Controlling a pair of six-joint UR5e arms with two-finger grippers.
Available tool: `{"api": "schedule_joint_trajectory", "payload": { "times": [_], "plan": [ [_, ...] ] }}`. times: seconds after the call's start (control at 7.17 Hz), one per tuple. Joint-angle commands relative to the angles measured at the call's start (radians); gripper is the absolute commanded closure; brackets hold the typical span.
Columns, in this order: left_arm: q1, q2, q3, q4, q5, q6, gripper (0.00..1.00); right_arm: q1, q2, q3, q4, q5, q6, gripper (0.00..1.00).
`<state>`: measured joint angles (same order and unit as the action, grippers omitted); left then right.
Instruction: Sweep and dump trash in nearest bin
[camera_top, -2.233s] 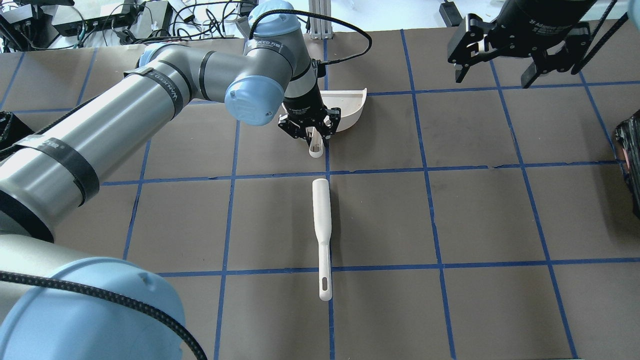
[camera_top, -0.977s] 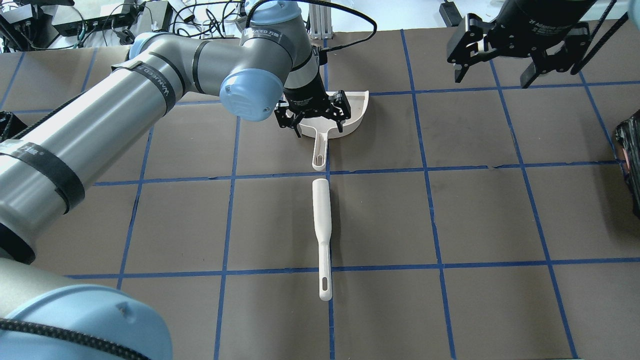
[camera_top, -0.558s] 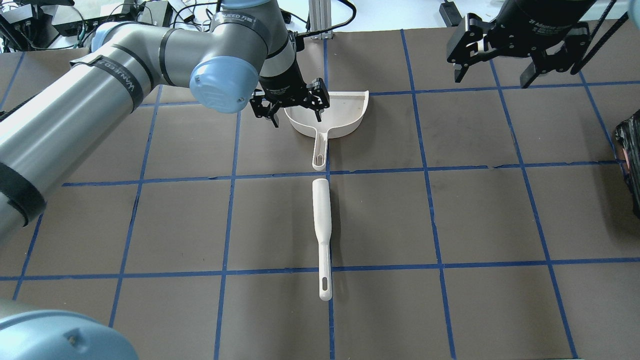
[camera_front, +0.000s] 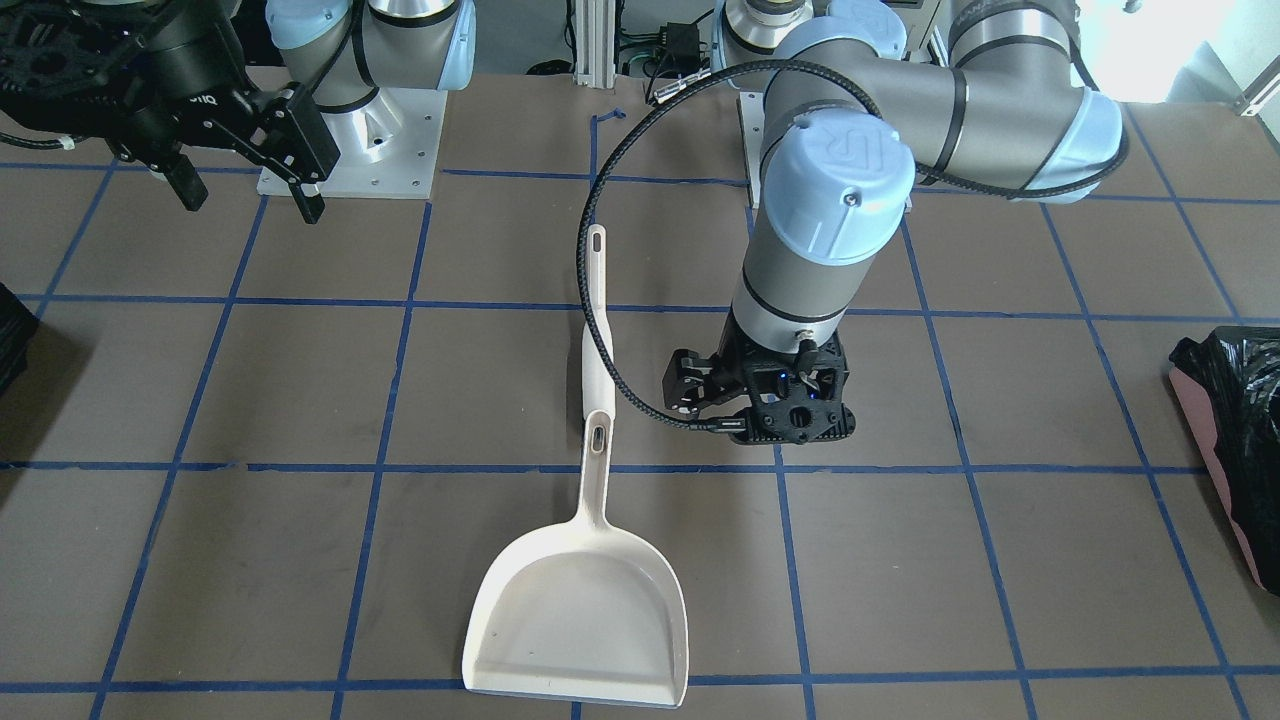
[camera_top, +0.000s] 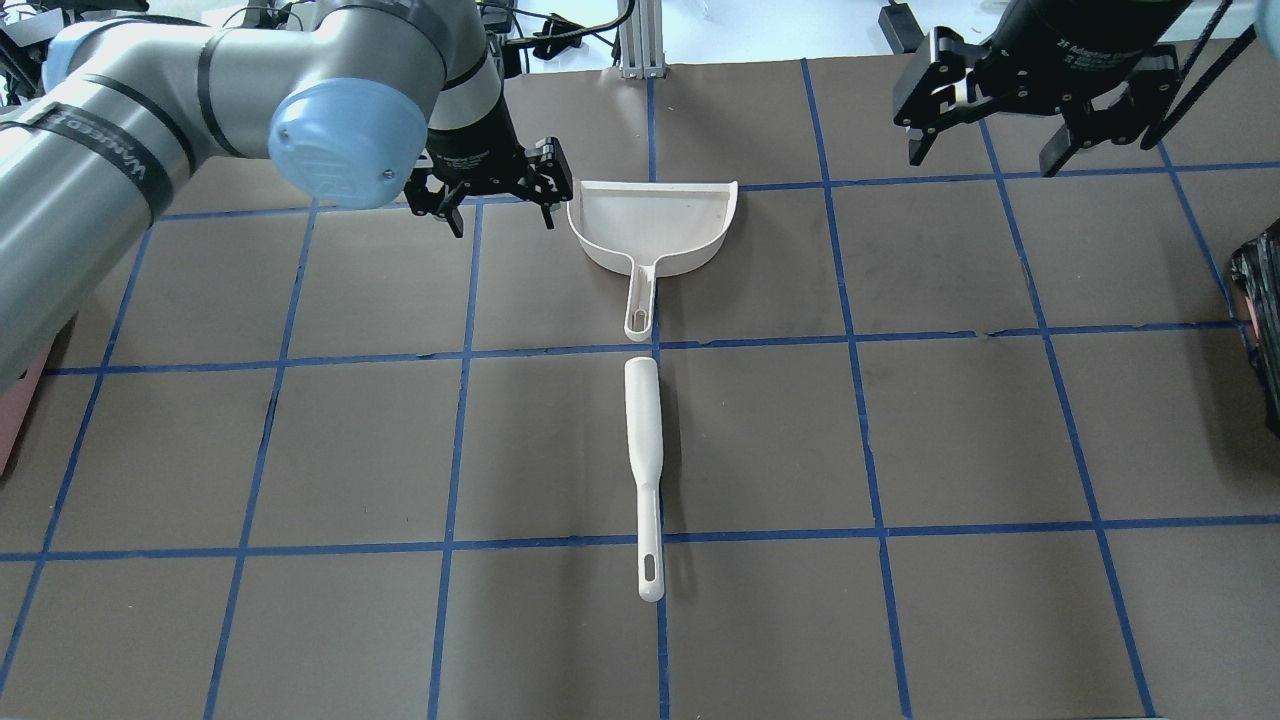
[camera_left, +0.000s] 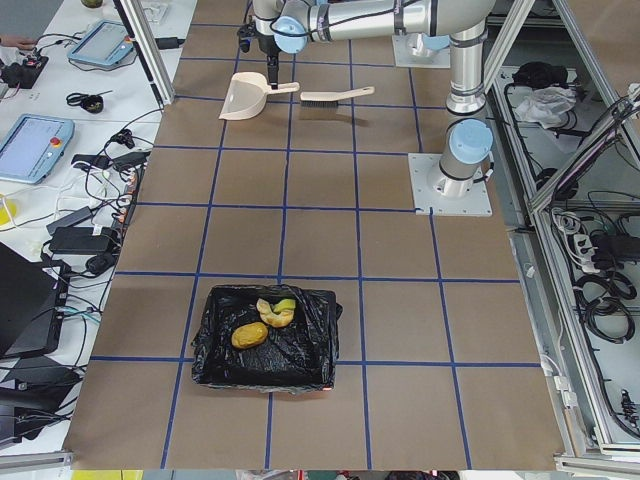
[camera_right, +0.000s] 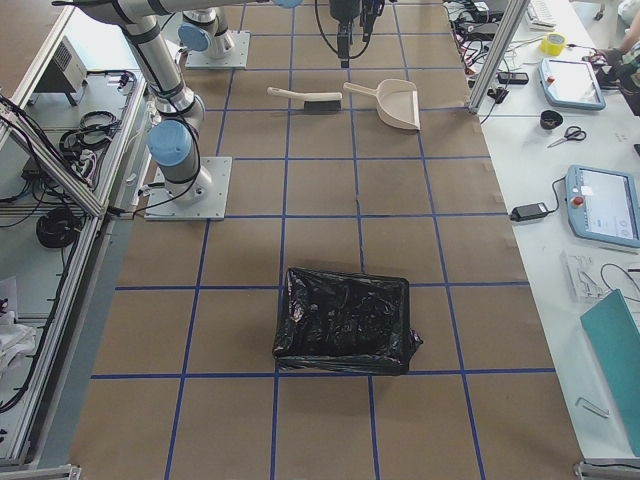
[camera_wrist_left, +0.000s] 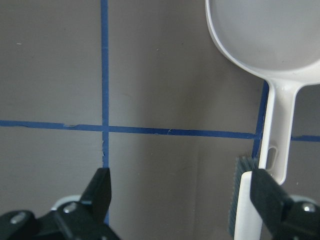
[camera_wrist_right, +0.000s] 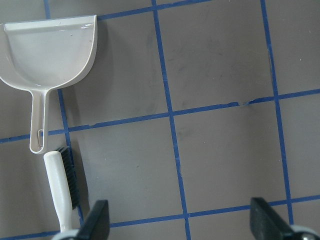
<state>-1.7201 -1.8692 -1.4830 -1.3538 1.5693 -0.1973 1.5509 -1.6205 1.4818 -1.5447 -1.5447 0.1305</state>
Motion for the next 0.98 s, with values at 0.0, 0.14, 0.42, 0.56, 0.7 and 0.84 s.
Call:
{"api": "schedule_joint_trajectory", "payload": {
  "times": [0.0,0.14,0.42,0.56,0.7,0.84],
  "plan": [
    [0.048,0.091,-0.034,-0.048,0.001,0.088,0.00,0.000,0.001,0.000,-0.001,0.000,0.000,0.00],
    [0.050,0.138,-0.058,-0.082,-0.002,0.116,0.00,0.000,0.001,0.000,-0.002,0.000,0.000,0.00],
    [0.051,0.253,-0.077,-0.199,-0.009,0.189,0.01,0.000,0.001,0.002,0.000,0.000,0.000,0.00],
    [0.056,0.296,-0.077,-0.247,-0.011,0.231,0.07,0.000,0.001,0.002,-0.001,0.000,0.001,0.00],
    [0.082,0.330,-0.079,-0.299,-0.009,0.318,0.15,0.000,0.001,0.002,-0.002,0.002,0.000,0.00],
    [0.143,0.353,-0.079,-0.326,-0.014,0.360,0.12,0.000,0.001,0.002,-0.002,0.003,0.001,0.00]
  ]
}}
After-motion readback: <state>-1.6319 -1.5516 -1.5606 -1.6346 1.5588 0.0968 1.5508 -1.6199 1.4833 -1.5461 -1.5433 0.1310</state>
